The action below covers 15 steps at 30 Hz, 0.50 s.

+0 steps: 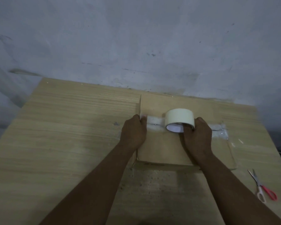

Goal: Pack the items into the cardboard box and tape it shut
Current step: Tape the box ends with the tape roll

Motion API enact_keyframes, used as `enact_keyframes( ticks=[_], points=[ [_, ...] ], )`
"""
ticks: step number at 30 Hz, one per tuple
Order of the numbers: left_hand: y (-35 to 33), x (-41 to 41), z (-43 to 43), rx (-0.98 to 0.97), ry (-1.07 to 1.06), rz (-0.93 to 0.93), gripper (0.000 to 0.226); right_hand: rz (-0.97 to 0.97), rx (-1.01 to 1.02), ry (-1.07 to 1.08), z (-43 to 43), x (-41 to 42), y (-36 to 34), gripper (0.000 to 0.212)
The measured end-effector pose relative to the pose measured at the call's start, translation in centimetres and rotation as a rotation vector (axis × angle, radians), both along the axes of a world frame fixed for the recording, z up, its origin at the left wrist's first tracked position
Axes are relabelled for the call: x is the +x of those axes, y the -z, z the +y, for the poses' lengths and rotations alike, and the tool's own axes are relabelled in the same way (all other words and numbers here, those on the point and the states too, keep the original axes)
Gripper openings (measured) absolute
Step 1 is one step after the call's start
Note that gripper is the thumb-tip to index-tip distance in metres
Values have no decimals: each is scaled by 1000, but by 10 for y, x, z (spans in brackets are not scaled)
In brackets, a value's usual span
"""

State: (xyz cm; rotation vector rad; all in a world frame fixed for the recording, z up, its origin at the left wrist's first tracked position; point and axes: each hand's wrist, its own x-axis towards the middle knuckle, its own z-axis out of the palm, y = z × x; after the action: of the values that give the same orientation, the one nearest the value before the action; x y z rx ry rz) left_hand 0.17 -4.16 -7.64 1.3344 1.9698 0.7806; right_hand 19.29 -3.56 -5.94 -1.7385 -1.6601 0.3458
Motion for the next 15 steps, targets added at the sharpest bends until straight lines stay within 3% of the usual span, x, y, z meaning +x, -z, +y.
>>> enact_keyframes(
  ticks=[4,7,10,15],
  points=[
    [3,4,-3,34,-31,99,53,21,13,-4,-3,1,0,28],
    [-3,12,-6,-72,-32,114,67,38,-19,9,-4,-2,0,30],
    [-9,16,-8,-162,-24,57,90,-121,-81,73,-2,-2,2,30],
    [-9,17,-3,-154,-48,55,89,-254,-164,119,-2,-9,-4,31]
  ],
)
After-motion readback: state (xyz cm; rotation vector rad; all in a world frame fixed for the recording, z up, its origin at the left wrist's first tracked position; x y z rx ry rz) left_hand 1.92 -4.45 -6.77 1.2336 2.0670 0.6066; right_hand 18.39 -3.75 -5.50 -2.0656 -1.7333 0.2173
